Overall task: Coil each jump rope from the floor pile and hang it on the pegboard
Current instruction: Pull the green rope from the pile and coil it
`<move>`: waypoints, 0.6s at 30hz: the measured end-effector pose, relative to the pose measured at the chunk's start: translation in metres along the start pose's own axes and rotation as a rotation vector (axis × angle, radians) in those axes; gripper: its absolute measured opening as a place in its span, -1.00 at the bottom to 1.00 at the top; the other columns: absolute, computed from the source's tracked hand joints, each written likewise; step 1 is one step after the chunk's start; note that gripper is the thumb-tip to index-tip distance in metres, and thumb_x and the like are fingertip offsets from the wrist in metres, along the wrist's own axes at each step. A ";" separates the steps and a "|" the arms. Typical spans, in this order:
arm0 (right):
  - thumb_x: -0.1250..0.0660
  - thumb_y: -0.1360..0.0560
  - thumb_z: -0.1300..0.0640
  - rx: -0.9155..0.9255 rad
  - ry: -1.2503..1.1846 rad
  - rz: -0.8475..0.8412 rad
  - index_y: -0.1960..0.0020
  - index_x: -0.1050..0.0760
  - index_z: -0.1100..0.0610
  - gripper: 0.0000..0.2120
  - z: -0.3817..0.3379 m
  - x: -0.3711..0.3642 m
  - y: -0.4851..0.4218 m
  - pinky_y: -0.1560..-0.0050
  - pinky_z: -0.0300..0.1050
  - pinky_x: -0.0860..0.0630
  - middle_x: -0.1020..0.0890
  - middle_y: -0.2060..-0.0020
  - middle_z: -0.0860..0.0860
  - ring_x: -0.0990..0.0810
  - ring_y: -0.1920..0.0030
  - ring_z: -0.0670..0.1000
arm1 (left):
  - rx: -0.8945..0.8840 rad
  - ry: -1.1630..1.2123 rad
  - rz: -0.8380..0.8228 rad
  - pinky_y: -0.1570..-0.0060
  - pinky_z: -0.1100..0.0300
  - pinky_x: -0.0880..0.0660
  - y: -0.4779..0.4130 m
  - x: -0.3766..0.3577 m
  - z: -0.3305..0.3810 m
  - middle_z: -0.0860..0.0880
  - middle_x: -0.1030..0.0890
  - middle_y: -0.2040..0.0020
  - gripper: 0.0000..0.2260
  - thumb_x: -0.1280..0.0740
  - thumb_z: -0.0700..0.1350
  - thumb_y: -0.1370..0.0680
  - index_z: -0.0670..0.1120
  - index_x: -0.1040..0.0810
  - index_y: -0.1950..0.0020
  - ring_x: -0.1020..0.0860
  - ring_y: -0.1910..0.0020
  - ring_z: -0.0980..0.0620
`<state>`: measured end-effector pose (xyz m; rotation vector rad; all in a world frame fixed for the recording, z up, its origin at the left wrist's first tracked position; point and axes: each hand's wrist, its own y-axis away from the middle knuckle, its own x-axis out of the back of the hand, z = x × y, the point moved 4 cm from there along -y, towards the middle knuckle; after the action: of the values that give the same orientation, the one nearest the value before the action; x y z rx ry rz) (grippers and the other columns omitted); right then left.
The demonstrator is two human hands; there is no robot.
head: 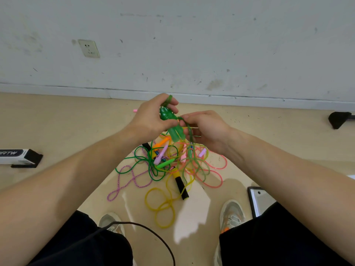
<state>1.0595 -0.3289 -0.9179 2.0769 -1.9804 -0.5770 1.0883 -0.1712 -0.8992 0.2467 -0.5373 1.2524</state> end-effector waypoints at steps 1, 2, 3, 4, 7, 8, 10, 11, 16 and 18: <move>-0.30 -0.57 0.27 -0.003 -0.018 0.017 -0.03 -0.60 0.26 -0.88 0.000 0.000 0.002 0.38 -0.20 -0.48 -0.61 0.28 0.05 -0.51 0.44 -0.04 | 0.007 0.033 0.032 0.12 -0.04 -0.65 0.000 -0.001 -0.001 0.09 -0.63 0.01 -0.62 -0.53 -0.27 -0.43 -0.06 -0.53 -0.18 -0.60 0.18 0.09; -0.32 -0.57 0.25 0.000 -0.021 0.034 0.02 -0.60 0.22 -0.91 0.001 -0.001 0.003 0.40 -0.22 -0.46 -0.61 0.30 0.04 -0.49 0.45 -0.05 | 0.013 0.057 0.062 0.12 -0.04 -0.66 0.000 -0.002 -0.002 0.09 -0.64 0.01 -0.61 -0.54 -0.26 -0.42 -0.06 -0.54 -0.18 -0.61 0.19 0.09; -0.33 -0.56 0.24 0.016 -0.015 0.048 0.05 -0.59 0.18 -0.93 0.002 -0.001 0.004 0.41 -0.23 -0.45 -0.60 0.31 0.03 -0.47 0.47 -0.05 | 0.015 0.076 0.092 0.11 -0.04 -0.66 0.001 -0.003 -0.002 0.08 -0.64 0.01 -0.61 -0.54 -0.26 -0.41 -0.06 -0.54 -0.18 -0.62 0.19 0.08; -0.33 -0.57 0.21 0.040 -0.008 0.055 0.07 -0.58 0.15 -0.93 0.004 -0.002 0.005 0.42 -0.23 -0.44 -0.59 0.34 0.02 -0.45 0.48 -0.04 | 0.015 0.097 0.124 0.10 -0.05 -0.66 0.001 -0.005 -0.002 0.07 -0.65 0.00 -0.62 -0.54 -0.26 -0.41 -0.07 -0.54 -0.17 -0.63 0.17 0.06; -0.28 -0.61 0.19 0.132 -0.017 0.052 -0.04 -0.54 0.12 -0.93 0.009 -0.009 0.010 0.44 -0.21 -0.42 -0.59 0.37 0.03 -0.42 0.49 0.00 | 0.098 0.281 0.208 0.09 -0.09 -0.67 0.003 -0.010 -0.005 0.00 -0.62 -0.04 -0.67 -0.50 -0.29 -0.47 -0.09 -0.52 -0.17 -0.65 0.08 -0.02; -0.25 -0.62 0.21 0.179 0.000 0.048 -0.08 -0.54 0.11 -0.89 0.009 -0.011 0.011 0.44 -0.21 -0.42 -0.60 0.36 0.04 -0.42 0.49 -0.01 | 0.153 0.374 0.236 0.09 -0.08 -0.67 0.004 -0.011 -0.006 -0.02 -0.61 -0.05 -0.68 -0.46 -0.32 -0.49 -0.11 -0.50 -0.18 -0.64 0.06 -0.03; -0.21 -0.62 0.28 0.281 0.097 0.047 -0.13 -0.57 0.04 -0.77 0.008 -0.016 0.012 0.42 -0.20 -0.45 -0.62 0.30 0.04 -0.45 0.48 -0.04 | 0.261 0.549 0.289 0.14 0.01 -0.68 0.004 -0.013 -0.009 -0.03 -0.58 -0.05 -0.70 -0.42 -0.35 -0.53 -0.16 -0.47 -0.21 -0.64 0.04 -0.04; -0.20 -0.60 0.30 0.318 0.151 0.056 -0.17 -0.58 0.04 -0.72 0.008 -0.018 0.012 0.40 -0.19 -0.49 -0.64 0.27 0.04 -0.47 0.47 -0.07 | 0.306 0.625 0.309 0.19 0.06 -0.67 0.003 -0.014 -0.012 -0.04 -0.57 -0.03 -0.71 -0.40 -0.36 -0.53 -0.19 -0.46 -0.21 -0.64 0.05 -0.05; -0.33 -0.56 0.32 0.292 0.016 0.124 -0.13 -0.56 0.28 -0.84 0.016 -0.025 0.016 0.31 -0.17 -0.57 -0.72 0.21 0.13 -0.58 0.42 -0.06 | 0.447 0.775 0.381 0.39 0.19 -0.59 -0.002 -0.019 -0.021 -0.11 -0.56 0.00 -0.75 -0.38 -0.37 -0.54 -0.21 -0.43 -0.16 -0.61 0.16 0.00; -0.35 -0.56 0.28 0.298 0.025 0.113 -0.04 -0.57 0.29 -0.91 0.020 -0.027 0.018 0.37 -0.14 -0.53 -0.70 0.31 0.08 -0.54 0.48 -0.03 | 0.471 0.789 0.402 0.42 0.21 -0.58 -0.004 -0.019 -0.023 -0.11 -0.56 0.00 -0.76 -0.38 -0.36 -0.55 -0.22 -0.42 -0.16 -0.61 0.18 0.01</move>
<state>1.0343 -0.3015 -0.9254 2.0993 -2.2687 -0.2443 1.0942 -0.1776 -0.9275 0.0165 0.4174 1.7246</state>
